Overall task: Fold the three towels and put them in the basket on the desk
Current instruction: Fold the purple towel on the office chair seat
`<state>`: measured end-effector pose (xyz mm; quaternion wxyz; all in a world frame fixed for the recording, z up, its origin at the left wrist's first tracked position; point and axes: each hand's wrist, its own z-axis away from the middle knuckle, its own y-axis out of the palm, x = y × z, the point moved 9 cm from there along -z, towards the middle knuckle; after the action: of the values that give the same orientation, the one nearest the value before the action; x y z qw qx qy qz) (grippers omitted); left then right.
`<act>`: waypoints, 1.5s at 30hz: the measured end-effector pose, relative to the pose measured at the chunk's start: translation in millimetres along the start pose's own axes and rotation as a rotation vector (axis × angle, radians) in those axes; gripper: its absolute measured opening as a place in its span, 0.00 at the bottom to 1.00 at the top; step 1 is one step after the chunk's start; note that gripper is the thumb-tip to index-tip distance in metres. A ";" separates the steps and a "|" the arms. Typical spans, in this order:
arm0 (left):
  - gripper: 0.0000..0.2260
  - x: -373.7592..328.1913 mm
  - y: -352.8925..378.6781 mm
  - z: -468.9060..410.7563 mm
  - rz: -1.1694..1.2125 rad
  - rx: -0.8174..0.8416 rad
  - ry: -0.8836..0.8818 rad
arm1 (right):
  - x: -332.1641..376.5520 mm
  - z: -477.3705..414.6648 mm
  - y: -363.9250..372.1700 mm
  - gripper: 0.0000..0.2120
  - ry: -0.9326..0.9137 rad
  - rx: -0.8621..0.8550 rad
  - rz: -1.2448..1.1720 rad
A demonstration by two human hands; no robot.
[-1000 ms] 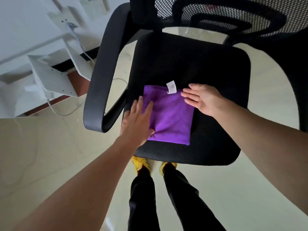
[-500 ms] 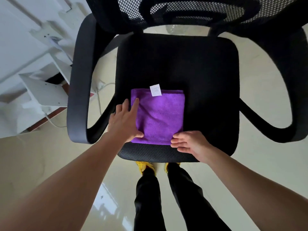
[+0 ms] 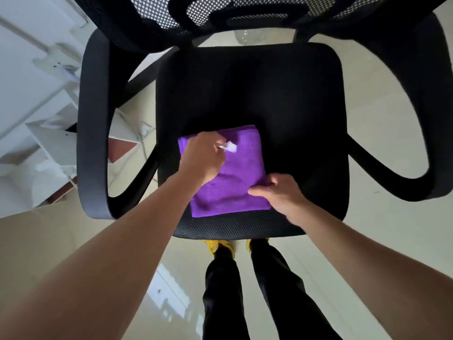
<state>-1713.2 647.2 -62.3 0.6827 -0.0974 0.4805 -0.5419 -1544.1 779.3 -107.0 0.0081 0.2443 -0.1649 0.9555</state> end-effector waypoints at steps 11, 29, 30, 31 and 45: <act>0.22 -0.6 46.6 1.7 0.876 0.190 -0.753 | 39.0 1.9 -99.3 0.14 -0.416 -0.240 0.244; 0.21 23.3 17.2 7.4 0.445 0.016 -0.300 | 24.3 71.5 18.3 0.09 -0.840 -0.149 0.886; 0.22 19.8 10.7 9.7 0.283 -0.036 -0.212 | 23.9 66.9 22.5 0.12 -0.807 -0.140 0.906; 0.22 12.1 3.0 13.0 0.057 -0.108 -0.090 | 23.8 62.4 26.4 0.14 -0.771 -0.128 0.925; 0.17 -6.1 52.3 6.6 -0.451 0.116 0.487 | 30.0 30.3 40.5 0.17 -0.579 -0.089 1.032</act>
<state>-1674.1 670.4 -89.7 0.4151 -0.0299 0.5642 -0.7131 -1560.4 729.4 -80.4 -0.4927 0.3828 -0.2978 0.7226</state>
